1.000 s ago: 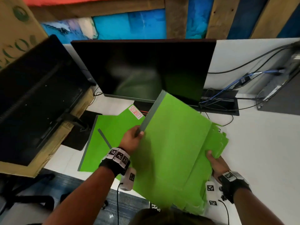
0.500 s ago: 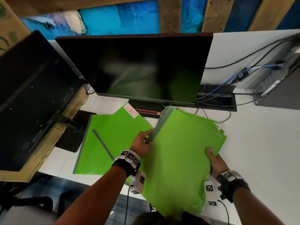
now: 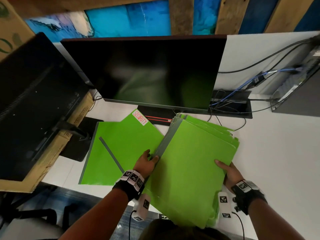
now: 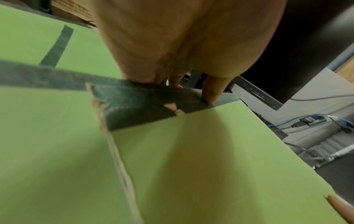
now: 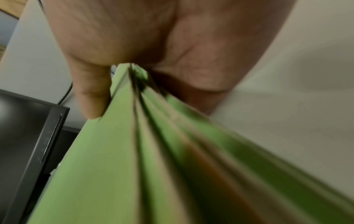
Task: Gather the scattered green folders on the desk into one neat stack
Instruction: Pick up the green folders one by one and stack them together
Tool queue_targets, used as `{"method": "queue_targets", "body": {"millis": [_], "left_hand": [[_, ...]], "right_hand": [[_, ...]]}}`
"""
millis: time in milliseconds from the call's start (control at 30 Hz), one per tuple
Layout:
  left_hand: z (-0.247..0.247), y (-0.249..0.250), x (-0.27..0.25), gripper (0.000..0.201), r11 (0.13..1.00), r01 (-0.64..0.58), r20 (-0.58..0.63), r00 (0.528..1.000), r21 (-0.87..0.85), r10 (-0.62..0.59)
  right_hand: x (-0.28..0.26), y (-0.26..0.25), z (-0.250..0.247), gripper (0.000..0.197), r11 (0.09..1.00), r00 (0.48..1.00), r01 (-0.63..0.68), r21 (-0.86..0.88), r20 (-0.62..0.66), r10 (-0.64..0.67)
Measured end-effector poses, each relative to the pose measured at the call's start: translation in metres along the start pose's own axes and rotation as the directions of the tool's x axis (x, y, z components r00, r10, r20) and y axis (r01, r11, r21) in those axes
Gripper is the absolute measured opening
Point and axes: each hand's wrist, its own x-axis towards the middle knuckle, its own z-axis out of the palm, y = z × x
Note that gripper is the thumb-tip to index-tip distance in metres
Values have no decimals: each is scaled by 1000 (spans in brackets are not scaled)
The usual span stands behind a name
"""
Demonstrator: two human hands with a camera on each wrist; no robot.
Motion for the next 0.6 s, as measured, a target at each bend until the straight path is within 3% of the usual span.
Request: {"method": "queue_targets", "body": {"millis": [67, 167, 267, 367, 433, 500, 533, 600], "left_hand": [[-1, 3, 0, 56, 999, 11, 2, 1000, -41, -11], [0, 5, 2, 41, 997, -8, -88, 996, -82, 1], [1, 4, 4, 40, 987, 2, -143, 989, -163, -26], [-2, 4, 4, 41, 939, 12, -67, 997, -343, -37], [-13, 0, 8, 43, 916, -5, -103, 994, -402, -40], [-32, -10, 13, 45, 917, 25, -264, 954, -397, -140], [-42, -20, 16, 50, 926, 84, -361, 905, -368, -225], [-59, -43, 20, 65, 902, 277, -408, 820, -332, -402]], "right_hand": [[0, 0, 2, 84, 1000, 1000, 23, -21, -10, -23], [-1, -1, 4, 63, 998, 999, 53, -42, 3, -53], [-4, -2, 5, 44, 996, 998, 59, -62, 16, -58], [-4, -2, 4, 62, 996, 999, 52, -70, 11, -51], [-6, -2, 4, 69, 997, 999, 46, -66, 5, -46], [-7, -1, 5, 72, 995, 998, 57, -76, 6, -57], [-6, 0, 4, 80, 993, 998, 69, -95, 5, -69], [-7, 1, 4, 79, 988, 996, 89, -124, 6, -89]]}}
